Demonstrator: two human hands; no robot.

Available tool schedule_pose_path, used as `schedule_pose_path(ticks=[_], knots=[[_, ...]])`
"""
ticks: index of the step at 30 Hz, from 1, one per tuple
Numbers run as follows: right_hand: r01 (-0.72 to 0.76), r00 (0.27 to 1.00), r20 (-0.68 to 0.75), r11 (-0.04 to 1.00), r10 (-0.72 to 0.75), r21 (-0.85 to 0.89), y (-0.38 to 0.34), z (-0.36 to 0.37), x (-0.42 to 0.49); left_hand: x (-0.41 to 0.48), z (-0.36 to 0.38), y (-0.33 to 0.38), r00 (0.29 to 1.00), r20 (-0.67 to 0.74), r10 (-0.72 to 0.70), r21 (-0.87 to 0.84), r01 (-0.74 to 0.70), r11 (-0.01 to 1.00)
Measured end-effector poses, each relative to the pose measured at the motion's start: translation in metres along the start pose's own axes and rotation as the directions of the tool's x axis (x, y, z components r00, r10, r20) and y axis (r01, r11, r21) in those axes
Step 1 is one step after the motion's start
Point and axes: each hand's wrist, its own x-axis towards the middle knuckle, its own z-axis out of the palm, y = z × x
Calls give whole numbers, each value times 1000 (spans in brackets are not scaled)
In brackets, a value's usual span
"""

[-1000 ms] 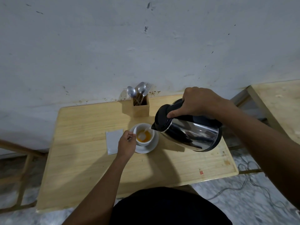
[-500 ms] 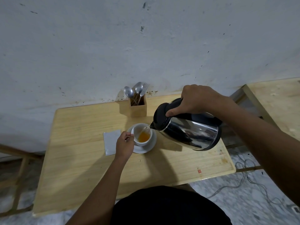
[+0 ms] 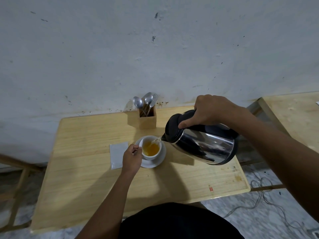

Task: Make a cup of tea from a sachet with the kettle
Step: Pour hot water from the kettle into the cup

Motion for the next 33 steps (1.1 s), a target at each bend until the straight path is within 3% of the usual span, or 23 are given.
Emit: schedule_pose_path(ticks=[33], knots=[[39, 999, -2, 998, -40, -39, -2, -4, 4, 3, 1, -2, 1000, -5, -6, -1, 6, 1000]])
